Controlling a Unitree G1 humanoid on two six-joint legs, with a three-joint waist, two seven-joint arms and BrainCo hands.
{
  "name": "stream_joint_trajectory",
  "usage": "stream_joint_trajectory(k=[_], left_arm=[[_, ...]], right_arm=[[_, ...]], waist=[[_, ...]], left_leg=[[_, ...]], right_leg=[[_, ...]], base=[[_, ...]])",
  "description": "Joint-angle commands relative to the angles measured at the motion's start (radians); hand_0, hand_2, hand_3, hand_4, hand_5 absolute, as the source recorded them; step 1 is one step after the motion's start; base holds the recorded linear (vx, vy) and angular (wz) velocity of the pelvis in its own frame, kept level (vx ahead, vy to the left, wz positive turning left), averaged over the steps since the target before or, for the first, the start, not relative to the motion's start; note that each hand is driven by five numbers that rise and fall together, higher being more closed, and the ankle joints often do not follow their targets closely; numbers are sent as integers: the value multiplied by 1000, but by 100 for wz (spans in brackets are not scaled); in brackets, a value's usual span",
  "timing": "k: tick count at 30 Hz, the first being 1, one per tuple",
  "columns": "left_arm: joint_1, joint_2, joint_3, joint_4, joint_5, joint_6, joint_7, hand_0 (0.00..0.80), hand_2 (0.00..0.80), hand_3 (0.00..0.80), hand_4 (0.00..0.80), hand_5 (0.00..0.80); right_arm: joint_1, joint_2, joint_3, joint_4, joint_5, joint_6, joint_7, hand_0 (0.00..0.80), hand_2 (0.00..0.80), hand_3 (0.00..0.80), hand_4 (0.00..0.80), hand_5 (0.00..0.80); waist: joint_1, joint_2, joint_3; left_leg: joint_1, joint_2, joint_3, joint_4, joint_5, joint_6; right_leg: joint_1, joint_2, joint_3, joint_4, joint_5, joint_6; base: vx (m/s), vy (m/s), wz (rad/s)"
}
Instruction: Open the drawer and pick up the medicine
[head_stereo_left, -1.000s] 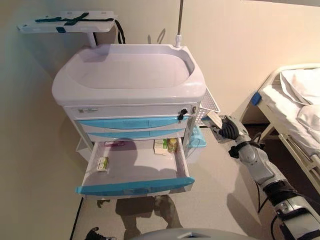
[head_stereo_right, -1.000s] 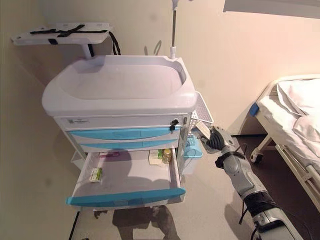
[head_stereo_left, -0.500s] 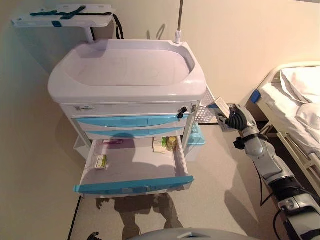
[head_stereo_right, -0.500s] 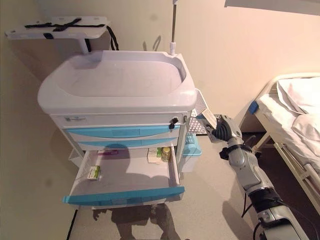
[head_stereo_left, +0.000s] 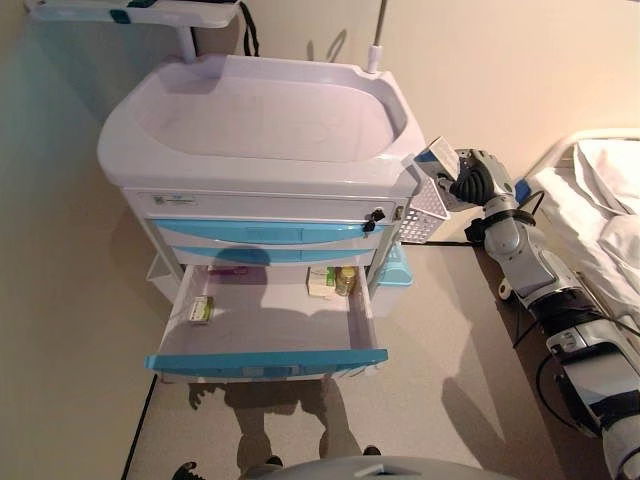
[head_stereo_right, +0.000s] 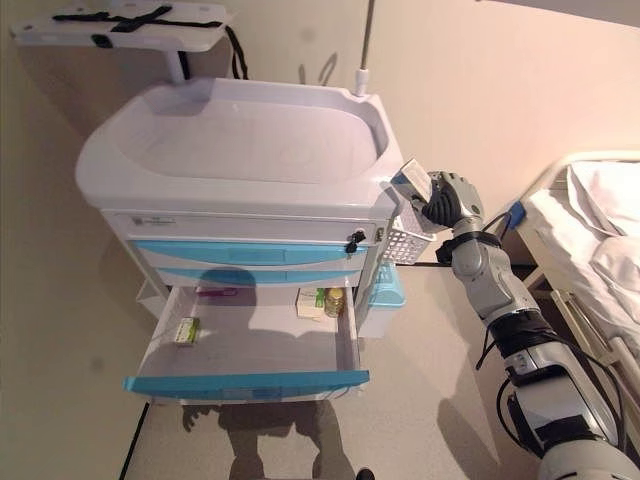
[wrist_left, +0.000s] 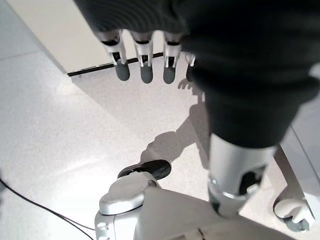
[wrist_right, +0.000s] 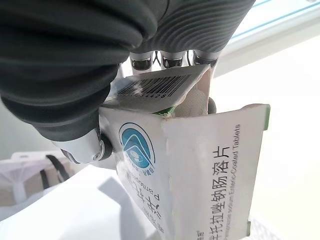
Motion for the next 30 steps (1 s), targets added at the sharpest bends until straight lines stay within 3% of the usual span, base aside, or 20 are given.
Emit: stream_joint_trajectory(k=[1, 21, 30], left_arm=[[-49, 47, -40, 60, 2, -3, 17, 0, 0, 0, 0, 0], [-60, 49, -81, 50, -11, -1, 31, 0, 0, 0, 0, 0], [-59, 62, -86, 57, -26, -2, 37, 0, 0, 0, 0, 0]], right_arm=[[-130, -38, 23, 31, 35, -3, -55, 800, 800, 800, 800, 800], [-374, -47, 153, 149, 24, 8, -61, 800, 800, 800, 800, 800], [-513, -17, 238, 255, 20, 13, -56, 800, 800, 800, 800, 800]], waist=[[22, -31, -11], [29, -38, -5], [43, -57, -4]], left_leg=[[-97, -35, -56, 16, 27, 26], [-101, -34, -60, 19, 20, 24], [-110, -34, -69, 21, 21, 23]], right_leg=[[4, 10, -24, 51, -46, 53], [5, 8, -33, 52, -53, 54], [-2, 10, -36, 50, -50, 54]], base=[[10, -2, 6], [5, -1, 0], [1, 0, 0]])
